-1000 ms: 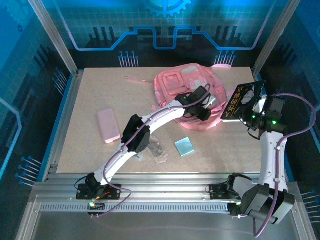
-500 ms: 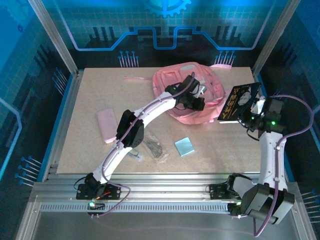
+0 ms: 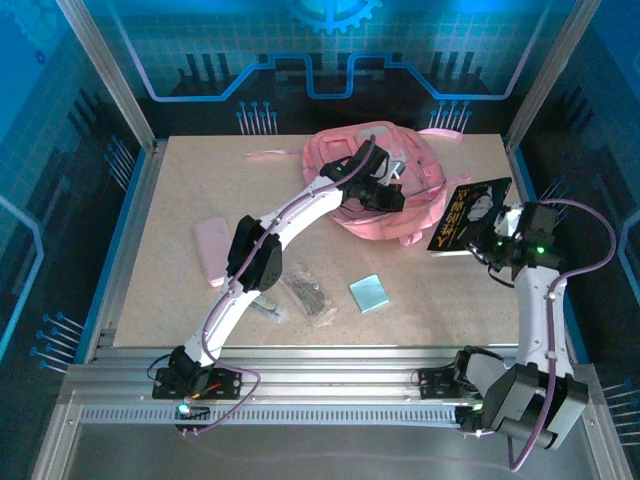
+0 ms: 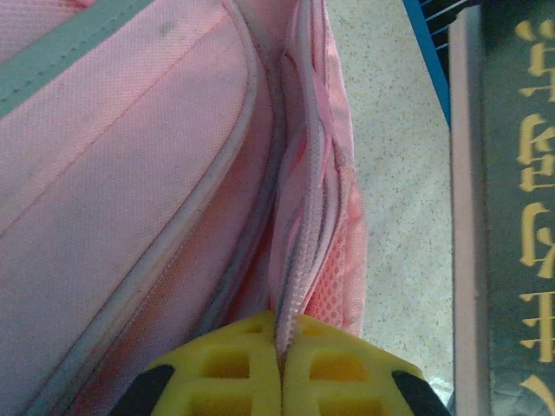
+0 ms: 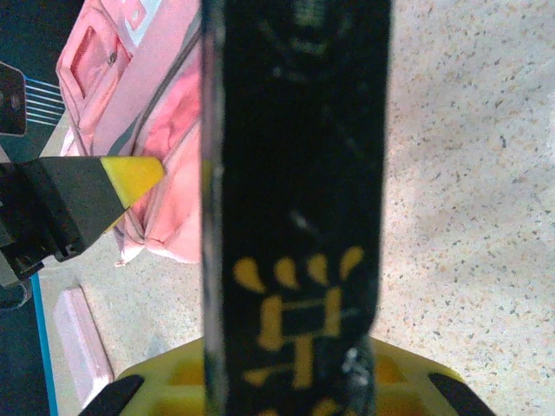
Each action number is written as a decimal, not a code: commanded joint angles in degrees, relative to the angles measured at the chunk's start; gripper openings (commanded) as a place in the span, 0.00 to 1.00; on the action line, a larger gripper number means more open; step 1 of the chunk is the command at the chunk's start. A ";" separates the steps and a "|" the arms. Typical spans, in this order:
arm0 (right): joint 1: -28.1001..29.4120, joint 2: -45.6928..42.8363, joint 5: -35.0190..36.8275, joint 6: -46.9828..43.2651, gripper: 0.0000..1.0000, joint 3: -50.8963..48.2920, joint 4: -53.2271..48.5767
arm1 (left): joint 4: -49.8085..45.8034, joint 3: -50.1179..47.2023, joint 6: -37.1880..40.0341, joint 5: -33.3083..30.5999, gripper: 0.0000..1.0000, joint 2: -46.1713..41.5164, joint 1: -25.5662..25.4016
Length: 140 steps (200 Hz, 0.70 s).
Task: Pack the student bag
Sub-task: Open the student bag at the top-center of the table.
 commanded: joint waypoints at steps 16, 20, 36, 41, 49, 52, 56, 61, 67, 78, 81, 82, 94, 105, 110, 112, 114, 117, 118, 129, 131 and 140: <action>1.48 -1.20 -1.73 0.12 0.00 0.04 3.89 | 4.76 0.33 -1.31 4.16 0.03 -2.68 0.21; 1.70 -1.13 -1.71 0.13 0.00 0.00 3.98 | 4.76 0.30 -1.44 4.15 0.02 -2.68 0.22; 2.13 -0.82 -1.64 0.32 0.00 -0.12 4.34 | 4.85 0.33 -1.88 4.33 0.00 -2.64 0.17; 2.36 -0.70 -1.64 0.36 0.00 -0.12 4.43 | 4.93 0.30 -1.99 4.47 0.02 -2.59 0.23; 2.53 -0.52 -1.60 0.35 0.00 -0.09 4.51 | 5.18 0.35 -2.22 4.88 0.04 -2.55 0.21; 2.68 -0.45 -1.59 0.40 0.00 -0.09 4.52 | 5.20 0.30 -2.24 4.93 0.05 -2.55 0.18; 2.88 -0.37 -1.59 0.33 0.00 -0.09 4.52 | 5.27 0.29 -2.36 5.12 0.08 -2.43 0.21; 2.96 -0.34 -1.46 0.26 0.00 -0.01 4.51 | 5.37 0.35 -2.33 5.36 0.11 -2.41 0.17; 3.07 -0.25 -1.33 0.19 0.00 0.00 4.43 | 5.29 0.35 -2.31 5.47 0.13 -2.29 0.21; 3.12 -0.30 -1.08 0.17 0.00 0.00 4.32 | 4.95 0.35 -2.20 5.26 0.11 -2.00 0.20; 3.21 -0.33 -1.02 0.16 0.00 0.00 4.34 | 4.82 0.39 -2.10 5.22 0.11 -1.91 0.22; 3.21 -0.33 -1.00 0.12 0.00 0.00 4.34 | 4.79 0.37 -2.06 5.22 0.11 -1.90 0.19; 3.20 -0.47 -0.82 0.08 0.00 0.00 4.31 | 4.26 0.36 -1.89 5.10 0.12 -1.67 0.20; 3.20 -0.51 -0.72 0.08 0.00 0.00 4.29 | 3.85 0.29 -1.47 5.27 0.14 -1.48 0.17; 3.25 -0.53 -0.69 0.16 0.00 0.00 4.30 | 3.59 0.25 -1.28 5.14 0.12 -1.45 0.17; 3.21 -0.54 -0.64 0.17 0.00 0.00 4.33 | 3.50 0.19 -1.13 5.00 0.10 -1.45 0.16; 3.23 -0.52 -0.61 0.21 0.00 0.00 4.41 | 3.41 0.13 -1.01 4.92 0.07 -1.45 0.12; 3.20 -0.51 -0.61 0.17 0.00 0.00 4.43 | 3.25 0.09 -0.87 4.64 0.02 -1.40 0.09; 3.20 -0.51 -0.62 0.17 0.00 -0.05 4.39 | 3.26 0.09 -0.79 4.58 0.00 -1.42 0.08; 3.20 -0.51 -0.52 0.40 0.00 -0.09 4.64 | 2.70 -0.28 -0.37 3.63 0.00 -1.53 0.16; 3.24 -0.51 -0.49 0.36 0.00 -0.13 4.66 | 2.73 -0.38 -0.35 3.57 0.00 -1.60 0.16; 3.27 -0.60 -0.43 0.52 0.00 -0.19 4.86 | 2.92 -0.87 -0.26 3.07 0.00 -1.96 0.19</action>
